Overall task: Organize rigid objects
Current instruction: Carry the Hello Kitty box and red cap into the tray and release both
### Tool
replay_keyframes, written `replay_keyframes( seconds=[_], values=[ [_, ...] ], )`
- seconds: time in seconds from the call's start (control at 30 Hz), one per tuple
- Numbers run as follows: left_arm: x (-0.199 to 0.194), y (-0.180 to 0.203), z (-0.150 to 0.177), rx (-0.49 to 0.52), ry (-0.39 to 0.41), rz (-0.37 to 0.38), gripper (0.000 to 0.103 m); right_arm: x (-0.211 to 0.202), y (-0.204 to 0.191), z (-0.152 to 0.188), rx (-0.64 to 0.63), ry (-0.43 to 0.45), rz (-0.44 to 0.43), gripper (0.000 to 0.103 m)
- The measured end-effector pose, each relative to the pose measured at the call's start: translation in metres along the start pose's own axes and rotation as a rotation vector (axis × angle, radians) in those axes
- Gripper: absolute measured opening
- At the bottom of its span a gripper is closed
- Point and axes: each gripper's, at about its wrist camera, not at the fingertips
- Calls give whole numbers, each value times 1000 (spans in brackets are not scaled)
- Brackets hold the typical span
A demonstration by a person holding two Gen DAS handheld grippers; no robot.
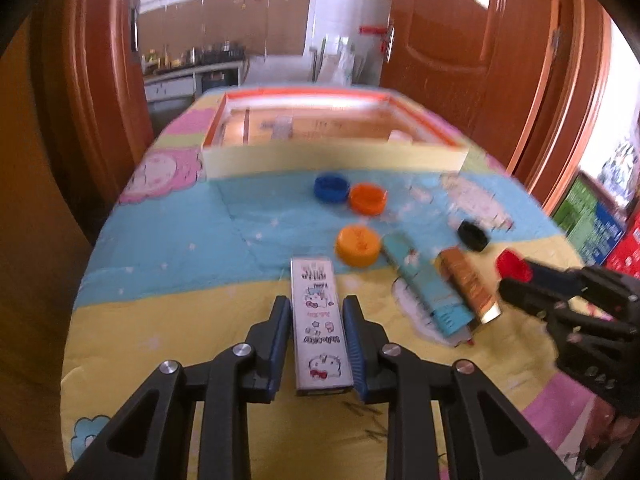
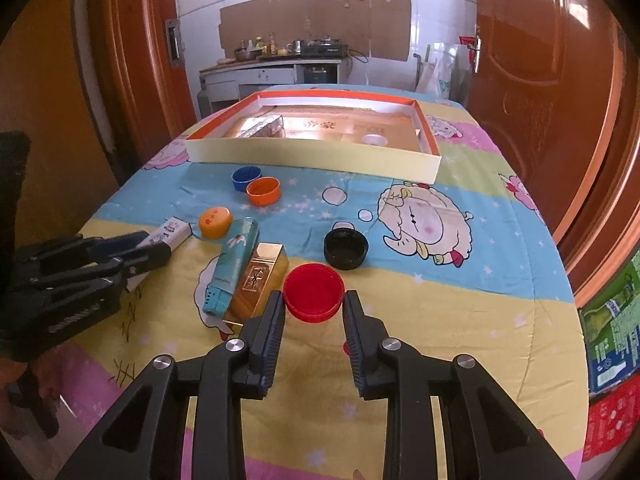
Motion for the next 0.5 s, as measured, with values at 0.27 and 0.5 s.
replay_keyframes(
  seconds=[0.27, 0.5],
  values=[
    [9, 16, -8, 53, -31, -112, 28, 2, 4, 6, 37, -7, -37, 30],
    [6, 9, -7, 19, 11, -77, 26, -2, 8, 8, 36, 3, -34, 30]
  ],
)
Point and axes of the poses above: each gripper's, at about its wrist camera, not at the fingertips, and x roughly the way its jaws point, y to its right, z to its underside, and after that the axes turned 5 degrees about -y, right-handed
